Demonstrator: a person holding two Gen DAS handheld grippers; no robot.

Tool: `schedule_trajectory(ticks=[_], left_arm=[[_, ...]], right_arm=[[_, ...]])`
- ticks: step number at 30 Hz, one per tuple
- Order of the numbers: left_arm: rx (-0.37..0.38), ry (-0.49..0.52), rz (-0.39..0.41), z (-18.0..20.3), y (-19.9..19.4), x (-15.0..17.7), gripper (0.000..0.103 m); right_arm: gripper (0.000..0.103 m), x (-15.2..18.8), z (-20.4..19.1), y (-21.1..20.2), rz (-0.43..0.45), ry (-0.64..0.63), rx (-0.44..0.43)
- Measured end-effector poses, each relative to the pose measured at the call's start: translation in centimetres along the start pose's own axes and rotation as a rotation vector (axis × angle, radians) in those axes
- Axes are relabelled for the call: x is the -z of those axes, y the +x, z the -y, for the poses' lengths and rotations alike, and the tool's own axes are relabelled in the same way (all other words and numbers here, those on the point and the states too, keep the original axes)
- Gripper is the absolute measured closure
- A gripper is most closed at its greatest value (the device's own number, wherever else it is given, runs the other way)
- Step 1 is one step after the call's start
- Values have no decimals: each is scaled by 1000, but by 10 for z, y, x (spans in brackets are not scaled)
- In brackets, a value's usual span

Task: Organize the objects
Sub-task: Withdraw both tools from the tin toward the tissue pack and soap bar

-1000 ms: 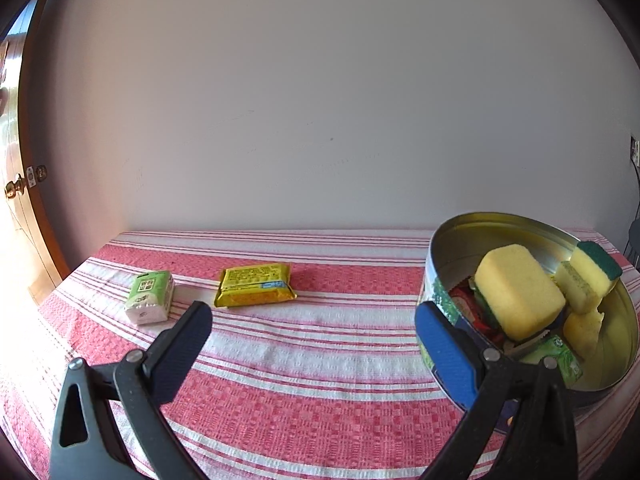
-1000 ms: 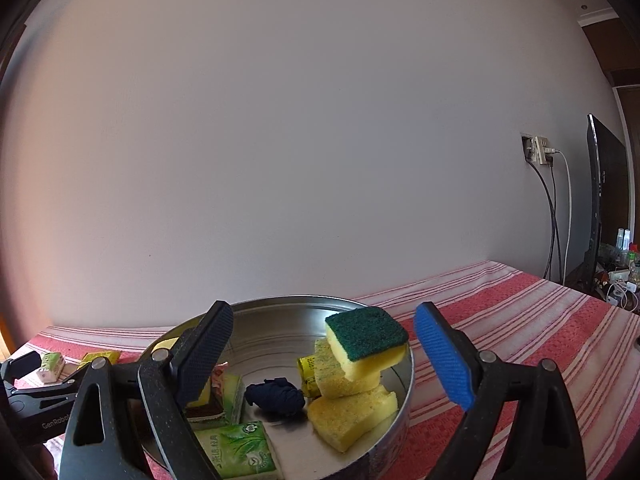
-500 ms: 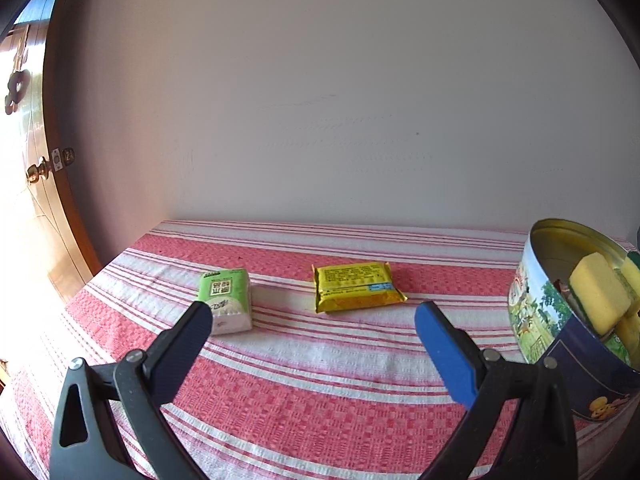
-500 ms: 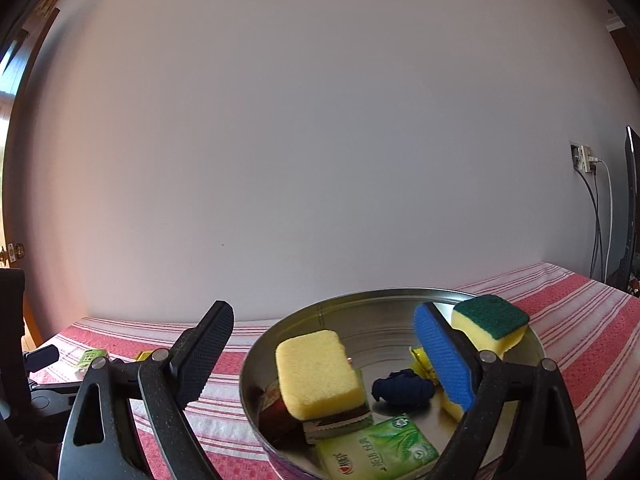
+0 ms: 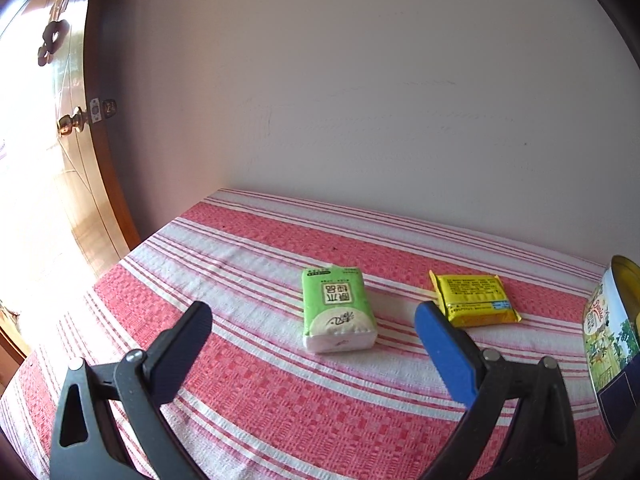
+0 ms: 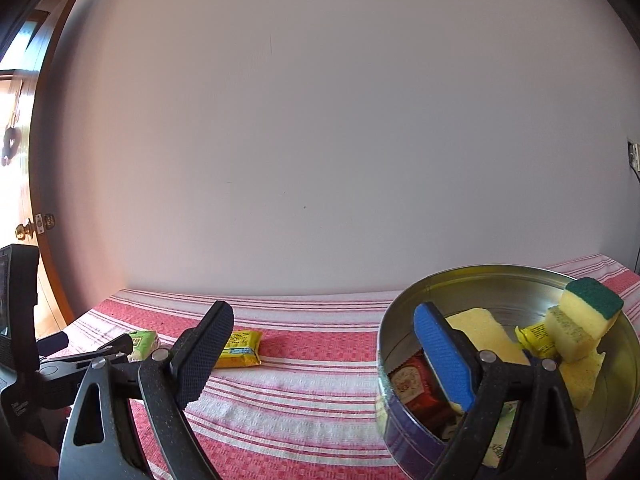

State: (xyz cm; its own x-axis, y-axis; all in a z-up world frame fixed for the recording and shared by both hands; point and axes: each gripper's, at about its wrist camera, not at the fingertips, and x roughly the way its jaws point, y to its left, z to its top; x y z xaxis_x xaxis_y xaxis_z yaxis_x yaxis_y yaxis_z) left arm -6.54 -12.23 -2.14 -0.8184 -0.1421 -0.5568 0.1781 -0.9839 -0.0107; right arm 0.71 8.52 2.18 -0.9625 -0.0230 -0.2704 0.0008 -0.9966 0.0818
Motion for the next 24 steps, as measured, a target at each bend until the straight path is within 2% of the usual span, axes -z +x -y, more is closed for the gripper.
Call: schedule_trajectory(ticks=[5,8,15,21,24], left_arm=[[-14,-8,-41,0,18,-2,1],[-14,19,-69,11,33,-4,1],[-27,76,-199,33,77,-13,2],[21,9,-331,23,110,-14,7],[25,-12,-341,19,116,-13,8]], right_arm=[[9,-2,-18,18,-42,-11,-27],[9,-2,-27,31,-79,-5,-34],[9,-1,-32,59,-165,31,-69],[9,2,-25,85,-291,102,-103],[10,5,-28,101,-356,125,-123]])
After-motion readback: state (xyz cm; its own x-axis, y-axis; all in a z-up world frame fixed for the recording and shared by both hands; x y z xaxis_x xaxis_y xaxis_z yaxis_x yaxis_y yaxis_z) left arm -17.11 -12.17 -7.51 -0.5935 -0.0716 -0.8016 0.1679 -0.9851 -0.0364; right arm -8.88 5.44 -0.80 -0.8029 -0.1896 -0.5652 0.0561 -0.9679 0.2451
